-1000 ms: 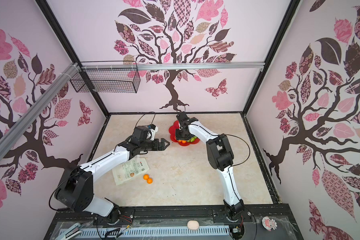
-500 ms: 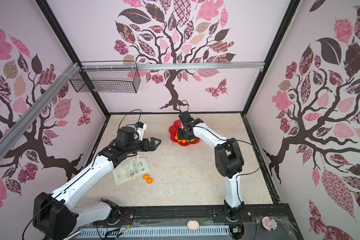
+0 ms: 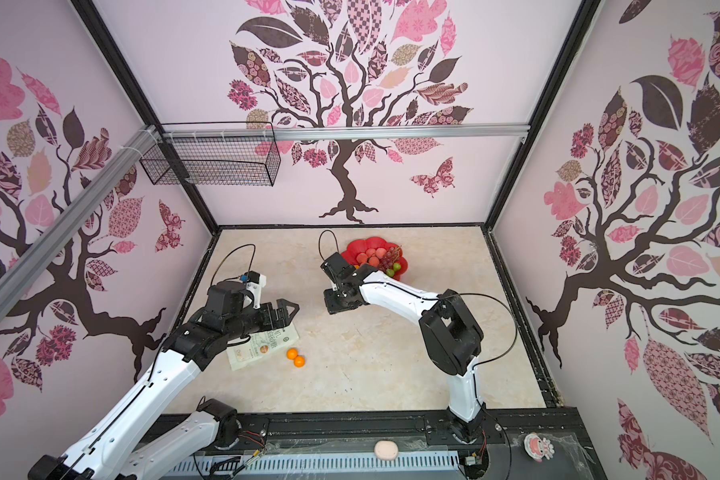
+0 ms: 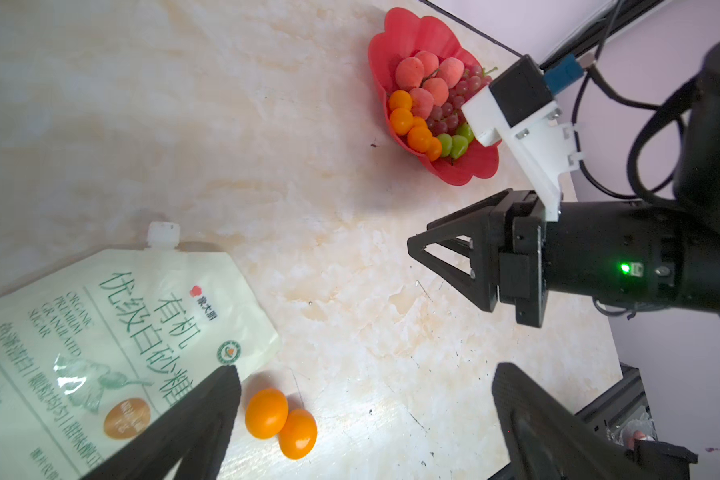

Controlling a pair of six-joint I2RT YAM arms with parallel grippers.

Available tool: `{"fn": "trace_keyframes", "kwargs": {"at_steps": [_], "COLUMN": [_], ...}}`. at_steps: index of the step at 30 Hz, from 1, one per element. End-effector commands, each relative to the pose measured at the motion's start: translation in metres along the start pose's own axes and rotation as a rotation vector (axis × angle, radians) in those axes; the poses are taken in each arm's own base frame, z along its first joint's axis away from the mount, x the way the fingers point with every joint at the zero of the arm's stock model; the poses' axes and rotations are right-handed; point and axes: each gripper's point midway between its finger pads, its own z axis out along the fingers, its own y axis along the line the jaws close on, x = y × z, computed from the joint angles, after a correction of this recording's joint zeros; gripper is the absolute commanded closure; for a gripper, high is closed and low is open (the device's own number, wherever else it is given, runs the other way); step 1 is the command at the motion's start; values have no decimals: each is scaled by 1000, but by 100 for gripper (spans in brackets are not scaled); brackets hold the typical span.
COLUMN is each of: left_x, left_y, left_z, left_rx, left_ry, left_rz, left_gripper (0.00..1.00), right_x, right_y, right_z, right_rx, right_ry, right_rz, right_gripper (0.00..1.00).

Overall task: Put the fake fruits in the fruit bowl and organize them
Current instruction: 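Move the right gripper back over the last two orange balls, then lower the right gripper and close it on an orange ball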

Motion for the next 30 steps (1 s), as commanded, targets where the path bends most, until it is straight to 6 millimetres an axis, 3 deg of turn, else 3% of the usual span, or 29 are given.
{"fn": "trace_keyframes", "kwargs": {"at_steps": [1, 6, 14, 23, 30], "left_x": [23, 34, 38, 41, 37], "left_y": [22, 40, 61, 74, 86], "left_z": [-2, -13, -35, -44, -46], "left_rx": [-72, -132, -203, -207, -162], "left_ry": [42, 15, -75, -118, -150], "left_rz": [-88, -202, -331, -436, -541], "left_gripper": [2, 1, 2, 2, 1], "right_x": [4, 27, 55, 82, 88], "right_y": [33, 74, 114, 129, 130], "right_z": [0, 14, 31, 53, 66], "right_rx": [-34, -74, -126, -148, -145], "right_ry": [3, 52, 122, 220, 258], "right_rz": [-49, -131, -210, -259, -271], "right_gripper": [56, 56, 56, 56, 55]}}
